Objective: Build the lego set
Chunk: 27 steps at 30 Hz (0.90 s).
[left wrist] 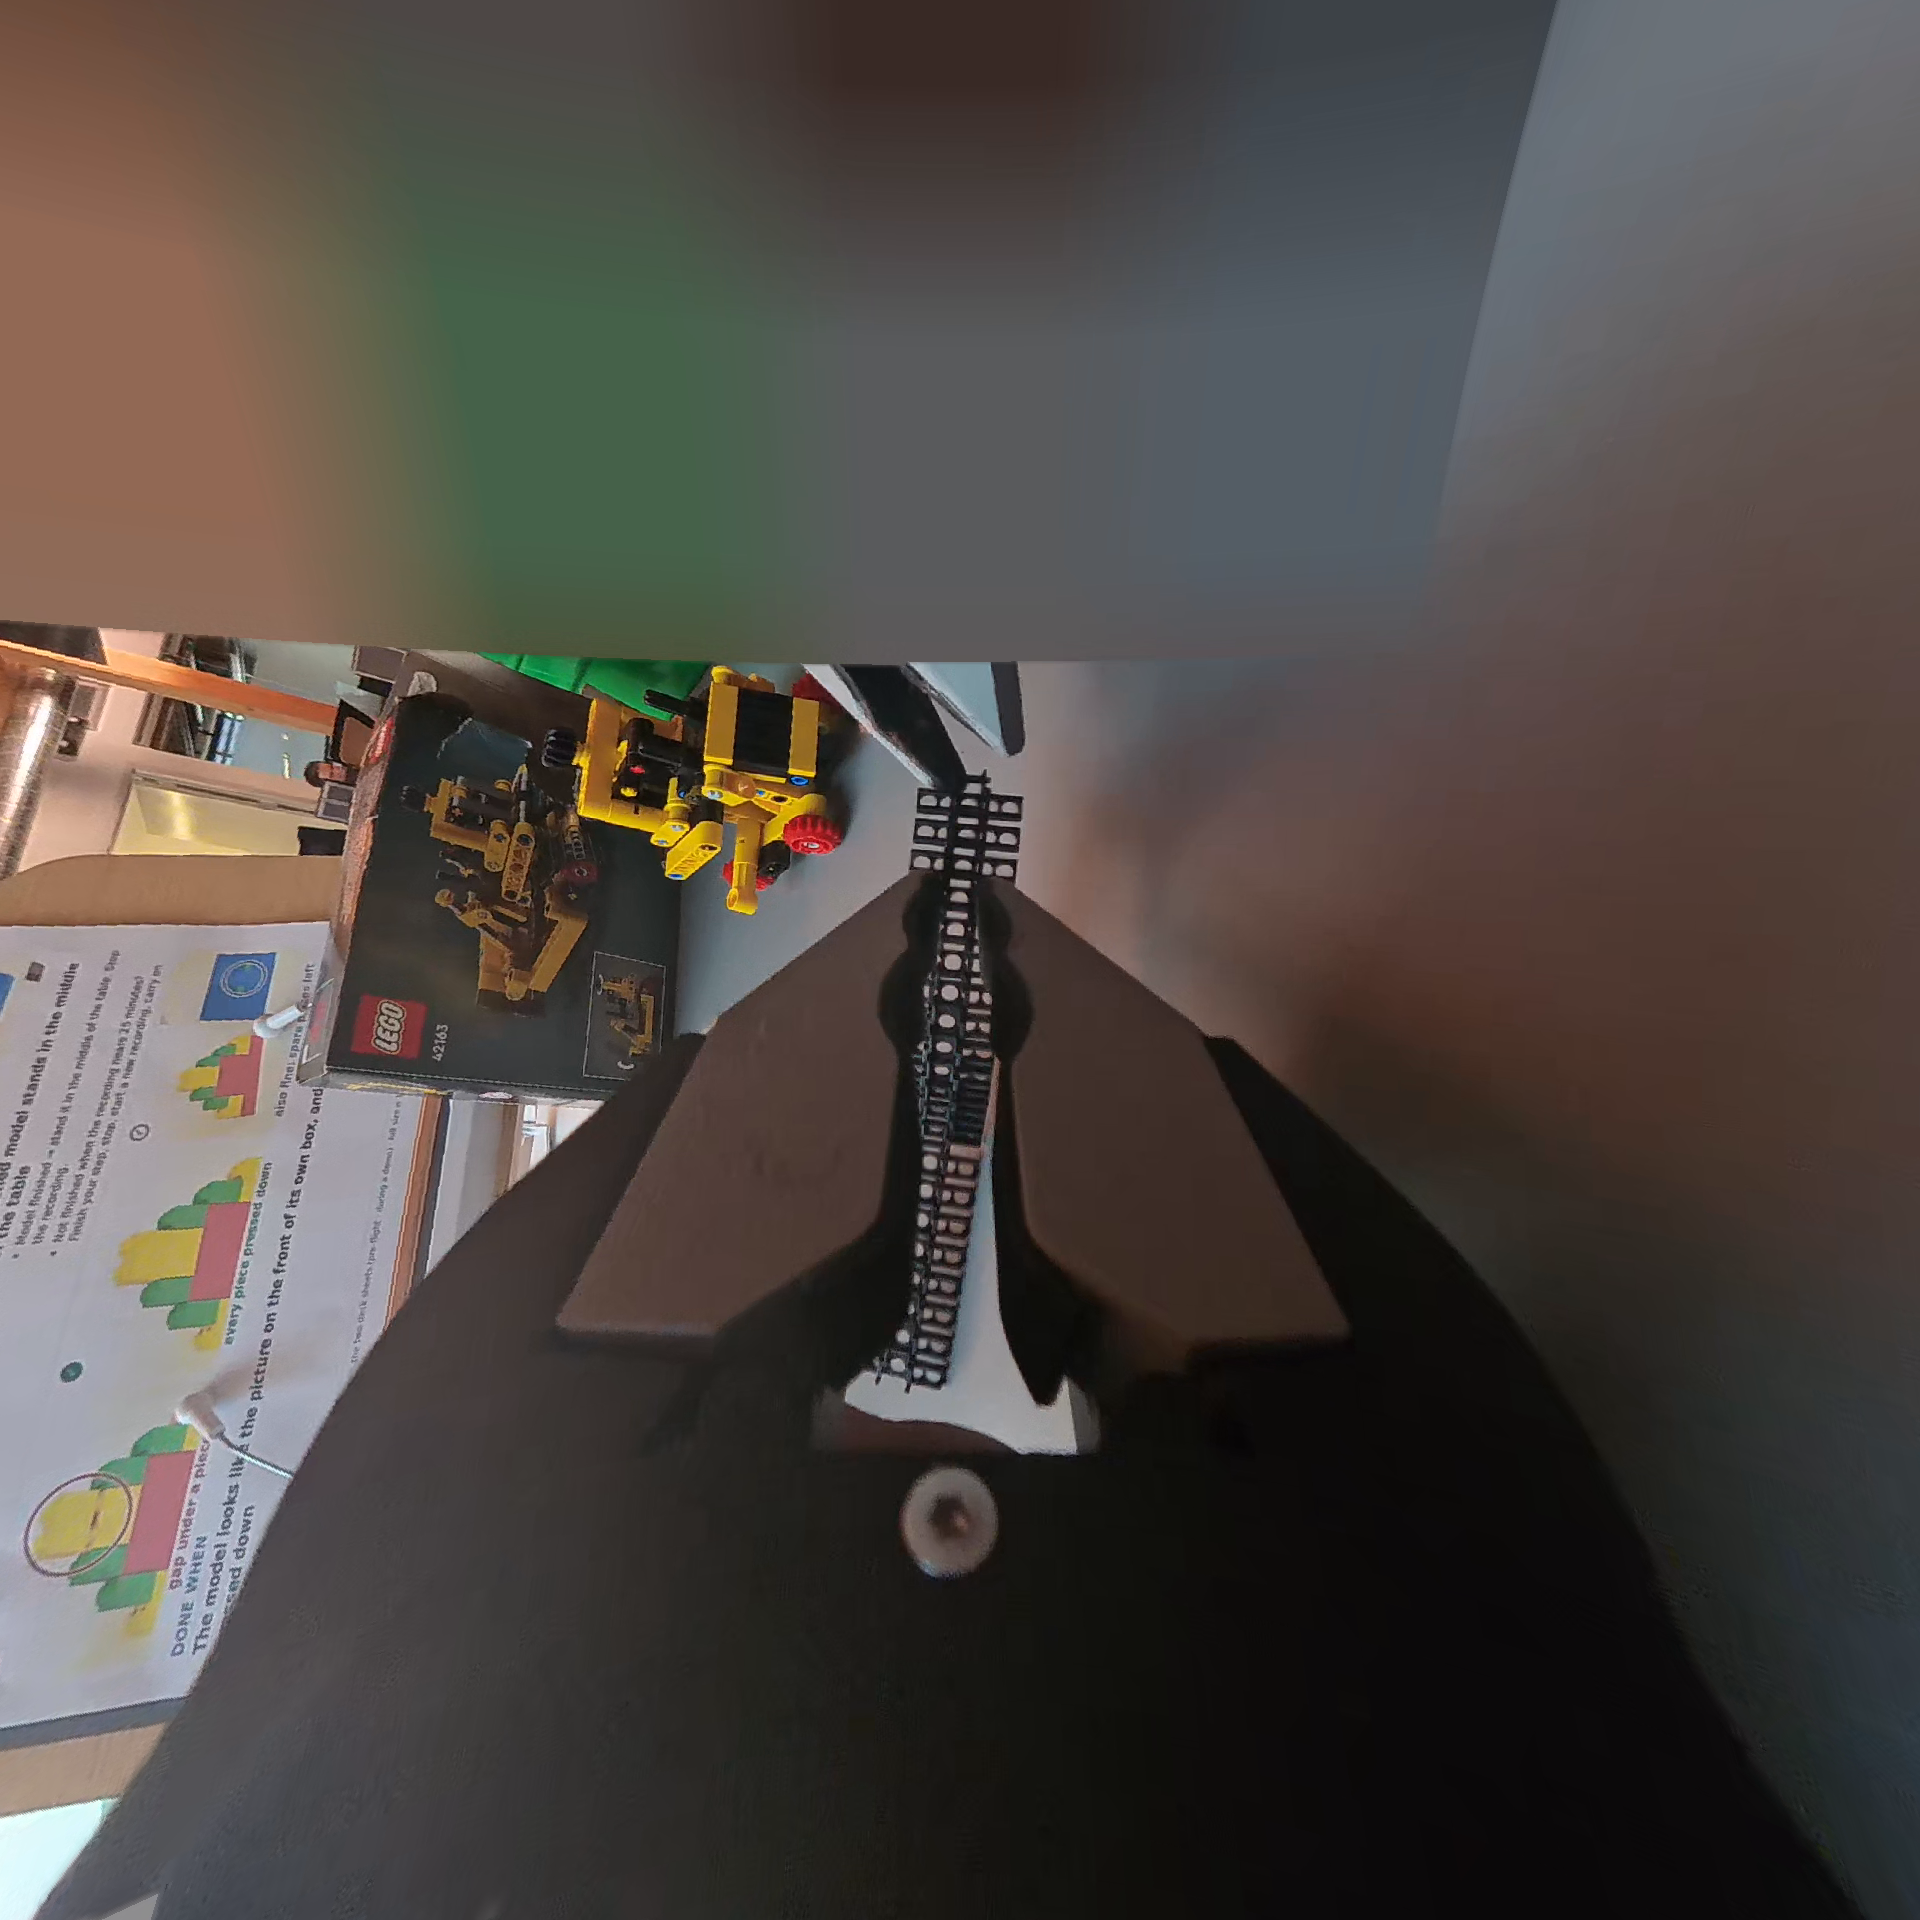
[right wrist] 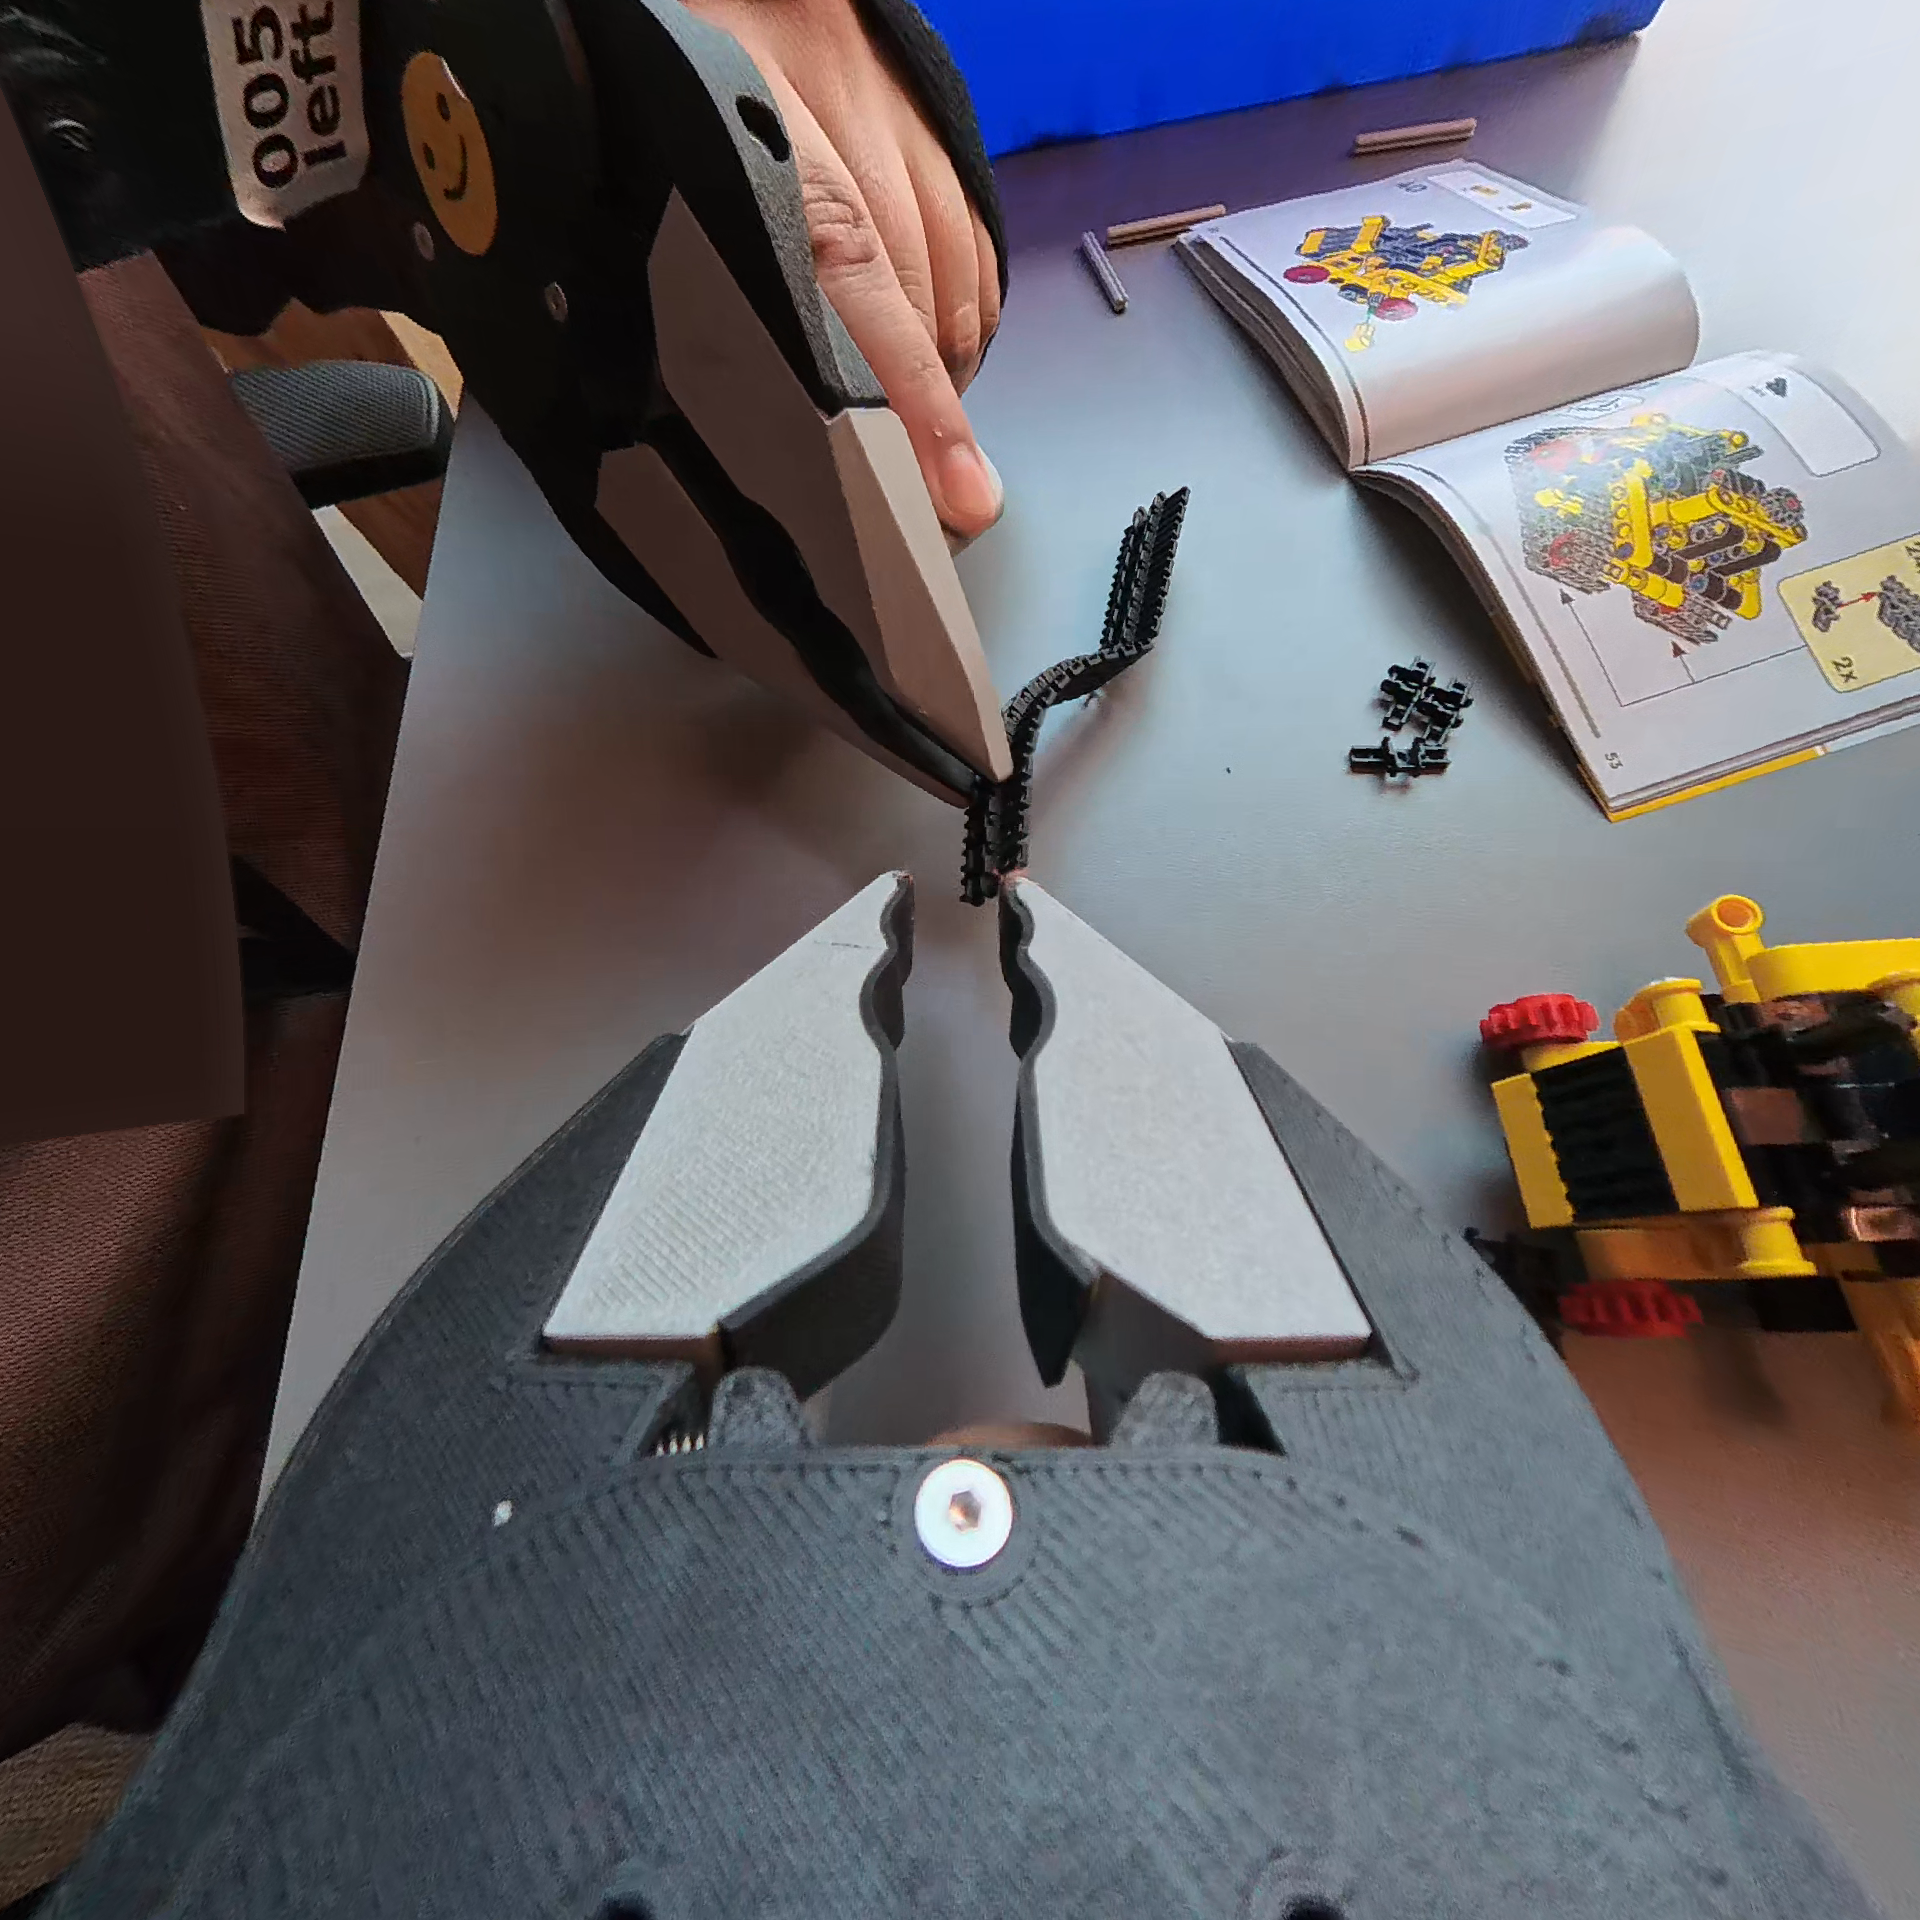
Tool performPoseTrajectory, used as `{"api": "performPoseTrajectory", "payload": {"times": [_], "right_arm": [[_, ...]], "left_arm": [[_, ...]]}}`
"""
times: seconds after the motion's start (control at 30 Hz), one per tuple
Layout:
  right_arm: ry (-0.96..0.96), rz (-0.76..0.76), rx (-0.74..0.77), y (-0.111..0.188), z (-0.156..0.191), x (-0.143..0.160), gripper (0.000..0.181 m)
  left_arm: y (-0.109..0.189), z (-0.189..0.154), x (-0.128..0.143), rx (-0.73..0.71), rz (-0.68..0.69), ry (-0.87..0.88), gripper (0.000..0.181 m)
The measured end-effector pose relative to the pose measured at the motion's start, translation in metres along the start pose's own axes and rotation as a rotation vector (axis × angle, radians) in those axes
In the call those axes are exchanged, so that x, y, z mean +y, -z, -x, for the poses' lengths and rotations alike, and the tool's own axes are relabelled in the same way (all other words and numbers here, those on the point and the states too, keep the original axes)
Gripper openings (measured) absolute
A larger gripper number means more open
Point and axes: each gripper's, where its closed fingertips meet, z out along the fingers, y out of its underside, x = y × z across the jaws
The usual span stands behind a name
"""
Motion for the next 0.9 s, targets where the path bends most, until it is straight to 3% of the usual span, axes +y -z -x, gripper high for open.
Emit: {"api": "performPoseTrajectory", "payload": {"times": [0.6,0.73,0.9], "right_arm": [[-0.007,0.019,0.004,-0.001,-0.002,0.003,0.014],[-0.002,0.027,0.023,0.0,-0.005,0.005,0.015],[0.018,0.025,0.058,0.004,-0.012,0.004,0.016]], "left_arm": [[0.0,-0.003,0.001,0.025,0.007,0.016,0.002],[-0.004,-0.02,0.004,0.206,0.038,0.239,0.003],[-0.005,-0.016,0.007,0.251,0.064,0.397,0.003]]}}
